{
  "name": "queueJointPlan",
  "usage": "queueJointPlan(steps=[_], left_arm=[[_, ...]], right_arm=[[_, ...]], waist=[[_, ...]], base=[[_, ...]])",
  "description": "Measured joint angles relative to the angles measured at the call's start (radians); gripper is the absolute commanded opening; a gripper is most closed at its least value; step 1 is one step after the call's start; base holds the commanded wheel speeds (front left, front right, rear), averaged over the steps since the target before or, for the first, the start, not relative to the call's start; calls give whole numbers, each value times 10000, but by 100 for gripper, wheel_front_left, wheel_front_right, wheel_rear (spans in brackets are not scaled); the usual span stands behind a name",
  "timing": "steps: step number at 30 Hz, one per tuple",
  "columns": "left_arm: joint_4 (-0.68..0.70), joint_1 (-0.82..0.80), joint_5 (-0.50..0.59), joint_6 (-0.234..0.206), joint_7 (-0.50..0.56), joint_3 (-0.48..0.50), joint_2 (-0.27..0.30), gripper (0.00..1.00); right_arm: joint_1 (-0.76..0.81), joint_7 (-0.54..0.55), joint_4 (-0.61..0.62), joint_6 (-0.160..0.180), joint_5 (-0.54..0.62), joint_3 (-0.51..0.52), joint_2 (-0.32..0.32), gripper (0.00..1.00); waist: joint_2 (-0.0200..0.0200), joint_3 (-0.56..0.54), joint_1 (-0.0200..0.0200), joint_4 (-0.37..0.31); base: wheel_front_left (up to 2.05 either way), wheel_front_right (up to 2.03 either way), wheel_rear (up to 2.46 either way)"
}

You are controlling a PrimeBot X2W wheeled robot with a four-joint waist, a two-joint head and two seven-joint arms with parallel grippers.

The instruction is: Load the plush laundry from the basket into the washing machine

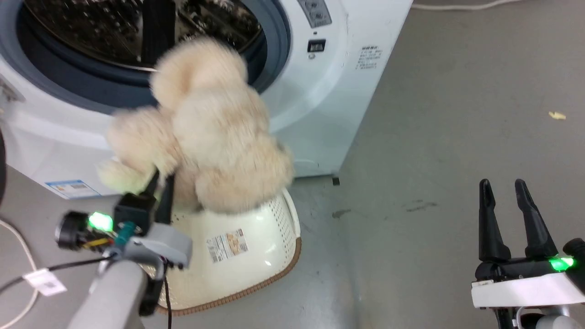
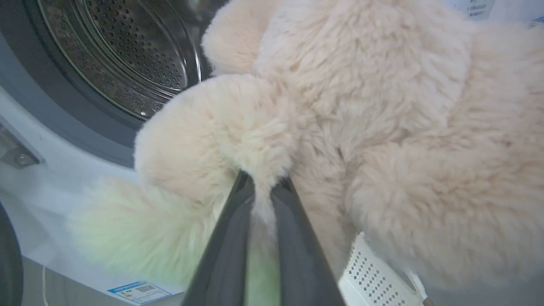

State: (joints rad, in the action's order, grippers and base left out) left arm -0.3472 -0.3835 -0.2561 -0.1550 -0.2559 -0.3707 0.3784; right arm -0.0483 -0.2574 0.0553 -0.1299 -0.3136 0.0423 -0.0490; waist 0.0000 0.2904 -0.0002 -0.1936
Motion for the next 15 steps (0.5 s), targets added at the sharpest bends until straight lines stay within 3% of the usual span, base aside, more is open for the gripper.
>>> queueJointPlan(steps=[6,11,15], left_arm=[[755,-840,-40,-6,453,395,458,0],[1371,-2780,-90,153,1708,734,1106,0],[1394,-4575,155,535,2882,813,1743,0]], right_arm=[[-60,0,56,0,-132,-138,0,100],[-538,0,111,-2,-345,-347,0,100],[-1018,0,128,-2,-612,-525,2,100]], waist=[[0,644,2,-148],[0,1580,3,-401],[0,2412,4,-726]], base=[[0,0,0],[0,0,0],[0,0,0]])
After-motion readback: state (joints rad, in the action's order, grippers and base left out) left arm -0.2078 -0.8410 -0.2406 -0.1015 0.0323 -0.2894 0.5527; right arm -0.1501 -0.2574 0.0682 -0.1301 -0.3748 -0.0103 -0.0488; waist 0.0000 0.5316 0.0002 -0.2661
